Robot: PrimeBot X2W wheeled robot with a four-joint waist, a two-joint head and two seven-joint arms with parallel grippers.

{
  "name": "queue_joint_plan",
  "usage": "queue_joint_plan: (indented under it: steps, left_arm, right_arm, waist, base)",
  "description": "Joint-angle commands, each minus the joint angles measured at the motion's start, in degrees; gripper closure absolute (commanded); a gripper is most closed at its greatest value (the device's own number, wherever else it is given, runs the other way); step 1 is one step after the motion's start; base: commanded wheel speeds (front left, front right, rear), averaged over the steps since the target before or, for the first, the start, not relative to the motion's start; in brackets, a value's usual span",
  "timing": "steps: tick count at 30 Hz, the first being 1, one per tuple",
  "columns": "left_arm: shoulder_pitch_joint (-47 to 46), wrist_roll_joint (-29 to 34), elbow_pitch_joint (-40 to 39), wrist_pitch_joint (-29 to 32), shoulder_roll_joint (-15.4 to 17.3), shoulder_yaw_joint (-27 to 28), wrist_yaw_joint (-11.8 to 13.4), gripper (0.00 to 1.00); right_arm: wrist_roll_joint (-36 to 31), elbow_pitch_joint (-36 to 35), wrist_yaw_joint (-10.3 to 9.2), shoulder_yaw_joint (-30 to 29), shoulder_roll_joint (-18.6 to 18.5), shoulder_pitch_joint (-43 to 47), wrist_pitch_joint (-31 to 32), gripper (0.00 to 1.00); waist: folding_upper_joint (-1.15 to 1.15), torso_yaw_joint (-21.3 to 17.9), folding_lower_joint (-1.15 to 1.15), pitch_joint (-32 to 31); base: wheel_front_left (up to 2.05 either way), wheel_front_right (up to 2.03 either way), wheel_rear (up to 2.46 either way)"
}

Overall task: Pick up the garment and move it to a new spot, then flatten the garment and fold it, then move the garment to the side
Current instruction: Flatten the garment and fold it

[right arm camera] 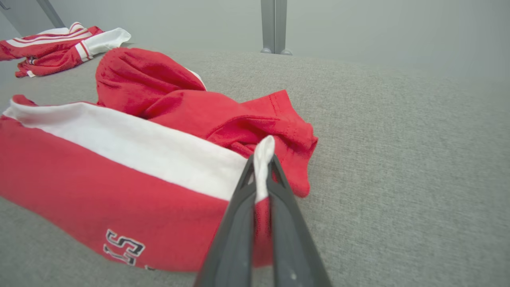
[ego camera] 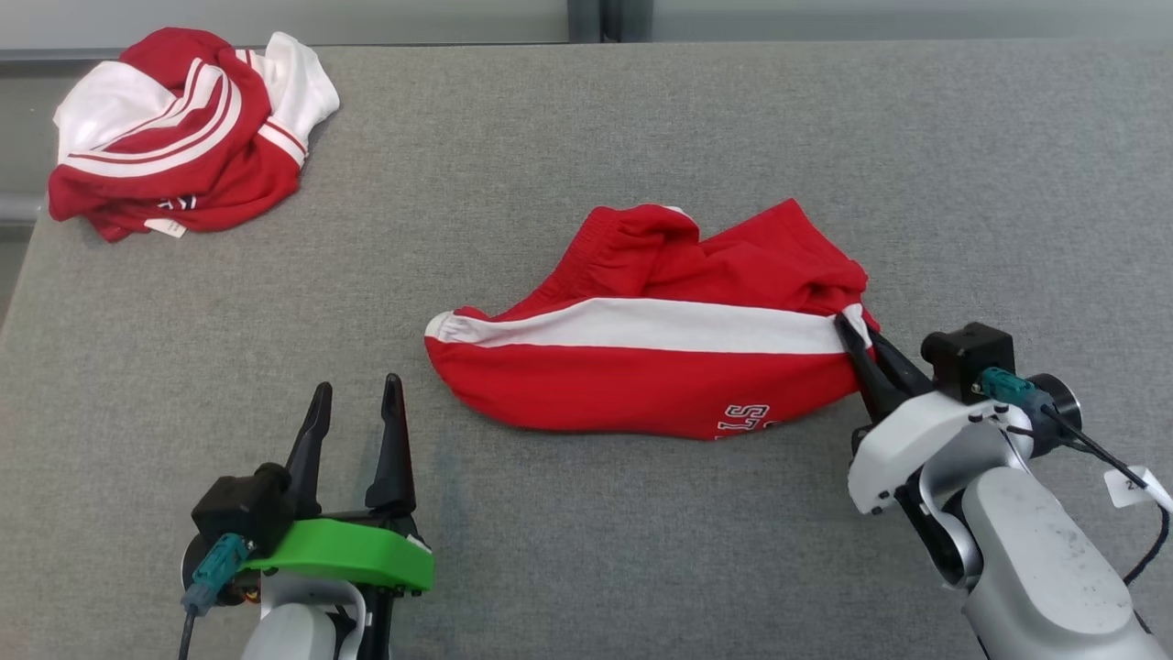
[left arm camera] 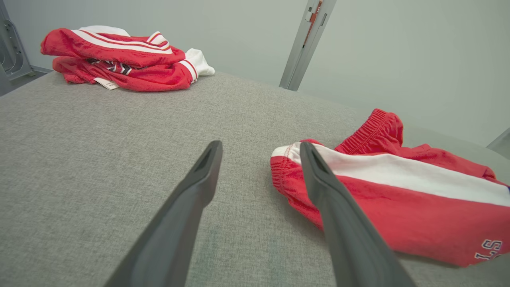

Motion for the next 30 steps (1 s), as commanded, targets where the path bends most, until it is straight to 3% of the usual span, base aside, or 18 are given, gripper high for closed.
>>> queue_joint_plan:
  steps: [1,13,14,15,16,17,18,30]
  left_arm:
    - [-0.2,0.9,0.2,0.0,0.1,0.2,-0.2,0.0]
    - [0.1,0.5,1.3,0.0,0.1,-1.7,-0.7,0.0]
    - [0.2,0.4,1.4,0.0,0.1,-1.8,-0.6,0.0]
    - [0.2,0.4,1.4,0.0,0.1,-1.9,-0.5,0.0]
    - [0.3,0.4,1.5,0.0,0.1,-1.9,-0.5,0.0]
    - [0.4,0.4,1.5,0.0,0.1,-2.0,-0.5,0.0]
    - [0.5,0.4,1.6,0.0,0.1,-1.9,-0.5,0.0]
    - [1.0,0.2,1.2,0.0,0.1,-1.6,-0.3,0.0]
  right_arm:
    - [-1.9,-1.1,-0.01,-1.5,-0.2,1.5,-0.6,1.0]
    - [-8.8,-0.7,-0.01,-10.3,3.5,5.8,-1.7,0.99]
    - [-9.0,-0.6,-0.01,-10.7,3.8,6.0,-2.0,0.89]
    - [-9.2,-0.4,-0.01,-11.1,4.1,6.4,-2.3,0.63]
    - [-9.3,-0.3,-0.01,-11.4,4.3,6.6,-2.6,0.53]
    - [-9.3,-0.1,-0.01,-11.8,4.7,6.9,-2.8,0.04]
    - [-9.3,0.0,-0.01,-12.0,4.9,7.0,-3.0,0.0]
    - [-9.6,-0.8,-0.02,-13.2,7.1,8.8,-3.8,0.0]
  waist:
    - [0.0,-0.7,0.0,-0.1]
    - [0.0,-1.6,0.0,-1.1]
    - [0.0,-1.6,0.0,-1.3]
    - [0.0,-1.7,0.0,-1.4]
    - [0.0,-1.7,0.0,-1.6]
    - [0.0,-1.8,0.0,-1.7]
    - [0.0,-1.8,0.0,-1.8]
    - [0.0,-2.4,0.0,-2.0]
  base:
    - [0.0,0.0,0.0]
    - [0.0,0.0,0.0]
    - [0.0,0.0,0.0]
    - [0.0,0.0,0.0]
    - [0.0,0.0,0.0]
    - [0.0,0.0,0.0]
    - [0.0,0.0,0.0]
    - [0.0,0.0,0.0]
